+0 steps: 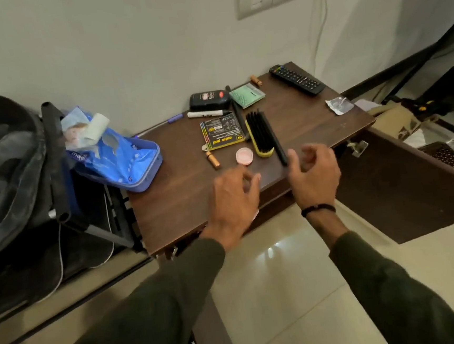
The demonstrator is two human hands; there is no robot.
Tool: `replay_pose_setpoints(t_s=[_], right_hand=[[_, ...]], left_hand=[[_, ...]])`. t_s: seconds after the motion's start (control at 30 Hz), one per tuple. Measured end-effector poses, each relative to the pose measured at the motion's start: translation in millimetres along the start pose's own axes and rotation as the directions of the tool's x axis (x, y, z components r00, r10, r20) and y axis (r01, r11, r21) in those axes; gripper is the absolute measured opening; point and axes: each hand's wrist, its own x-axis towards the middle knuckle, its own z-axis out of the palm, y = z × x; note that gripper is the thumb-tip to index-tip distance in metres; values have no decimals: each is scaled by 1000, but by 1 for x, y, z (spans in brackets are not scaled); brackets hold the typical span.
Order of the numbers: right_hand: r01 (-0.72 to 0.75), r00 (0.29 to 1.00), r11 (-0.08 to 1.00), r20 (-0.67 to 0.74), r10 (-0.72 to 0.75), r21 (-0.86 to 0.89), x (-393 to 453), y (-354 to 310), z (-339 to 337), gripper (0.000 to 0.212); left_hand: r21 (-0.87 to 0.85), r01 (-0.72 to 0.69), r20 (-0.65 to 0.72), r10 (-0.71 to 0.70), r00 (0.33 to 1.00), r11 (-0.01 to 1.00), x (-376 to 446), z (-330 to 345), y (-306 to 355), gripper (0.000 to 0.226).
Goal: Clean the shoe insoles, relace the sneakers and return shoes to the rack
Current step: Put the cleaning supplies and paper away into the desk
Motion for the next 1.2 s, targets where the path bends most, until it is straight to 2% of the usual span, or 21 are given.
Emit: replay_pose_setpoints(t_s=[0.07,0.13,0.23,0.4,0.57,0.67,0.87,0.97,1.2], right_hand=[[23,981,993,192,0,-118,21,-8,5,59],[76,962,973,271,-15,-216,31,-14,13,71],[127,954,917,300,-9,-377,41,-27,28,67],[203,926,890,375,-40,-409,53,-42,41,62],[232,939,863,334,-79,-448,46,-50,33,43],[187,953,847,301,-33,-498,40,-49,25,40],[105,956,844,286,60,-526,24,-44,16,50],[51,951,873,289,105,-485,17,-43,9,54],[92,936,879,342,85,-469,22,-43,3,52]], left_hand=[[54,42,-3,-41,999,998,30,0,1,30],[202,67,85,-86,993,977,51,1,1,46],[306,72,138,-119,983,949,65,1,5,44],[303,47,142,-94,985,952,65,2,2,35],[331,113,141,-168,976,937,70,-3,15,27],[319,140,135,-191,972,937,73,-3,18,28],[321,117,140,-169,976,940,70,-3,14,33],[321,124,141,-176,974,939,72,-3,10,38],[299,147,109,-187,976,943,73,0,11,40]])
